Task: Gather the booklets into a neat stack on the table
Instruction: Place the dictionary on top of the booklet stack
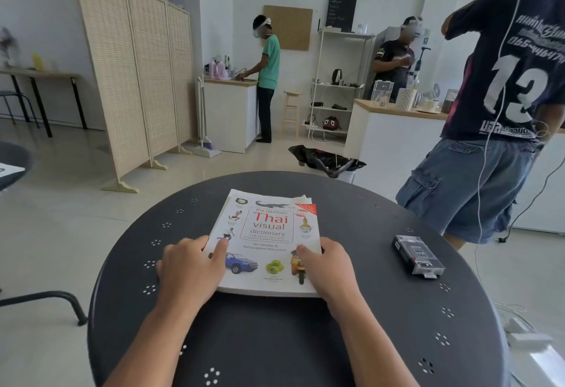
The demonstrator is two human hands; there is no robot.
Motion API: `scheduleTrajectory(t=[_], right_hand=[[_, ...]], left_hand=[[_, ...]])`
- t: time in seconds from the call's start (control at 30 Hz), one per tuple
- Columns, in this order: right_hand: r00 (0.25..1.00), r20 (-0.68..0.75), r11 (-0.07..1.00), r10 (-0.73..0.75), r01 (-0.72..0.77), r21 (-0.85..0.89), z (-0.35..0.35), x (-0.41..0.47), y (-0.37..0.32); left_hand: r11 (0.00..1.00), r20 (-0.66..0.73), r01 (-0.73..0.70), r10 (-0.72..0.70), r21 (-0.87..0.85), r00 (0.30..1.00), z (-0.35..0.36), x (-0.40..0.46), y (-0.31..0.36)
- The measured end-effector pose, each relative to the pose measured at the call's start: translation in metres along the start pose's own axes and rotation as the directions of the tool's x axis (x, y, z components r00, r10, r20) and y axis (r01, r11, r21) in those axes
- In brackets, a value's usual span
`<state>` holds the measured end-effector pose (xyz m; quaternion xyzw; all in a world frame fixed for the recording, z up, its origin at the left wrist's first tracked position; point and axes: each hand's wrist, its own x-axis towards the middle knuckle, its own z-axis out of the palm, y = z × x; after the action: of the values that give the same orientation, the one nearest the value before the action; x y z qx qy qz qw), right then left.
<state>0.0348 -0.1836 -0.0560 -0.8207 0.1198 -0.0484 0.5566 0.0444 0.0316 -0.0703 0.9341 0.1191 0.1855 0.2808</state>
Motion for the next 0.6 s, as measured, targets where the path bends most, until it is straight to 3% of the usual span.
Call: scheduleTrajectory(t=[0.13, 0.23, 0.3, 0.4, 0.6], right_hand=[[1.0, 0.028, 0.997, 0.0, 0.002, -0.076, 0.006, -0.003, -0.001], [0.997, 0.074, 0.993, 0.003, 0.006, -0.118, 0.004, -0.005, -0.001], [0.996, 0.085, 0.994, -0.033, 0.042, -0.105, 0.002, -0.004, 0.001], [0.997, 0.069, 0.995, -0.045, 0.051, -0.086, 0.001, -0.003, 0.001], [0.998, 0.048, 0.987, -0.039, 0.046, -0.151, 0.012, 0.004, -0.002]], left_hand=[[0.999, 0.042, -0.027, 0.026, 0.041, 0.999, -0.001, -0.003, 0.003], [0.993, 0.091, -0.081, 0.089, -0.086, 0.992, -0.008, -0.007, 0.0], [0.978, 0.2, -0.163, 0.187, -0.131, 0.962, -0.016, -0.008, -0.006], [0.969, 0.372, -0.247, 0.237, -0.023, 0.897, -0.02, -0.004, -0.01], [0.96, 0.392, -0.263, 0.208, 0.093, 0.896, -0.026, 0.008, -0.009]])
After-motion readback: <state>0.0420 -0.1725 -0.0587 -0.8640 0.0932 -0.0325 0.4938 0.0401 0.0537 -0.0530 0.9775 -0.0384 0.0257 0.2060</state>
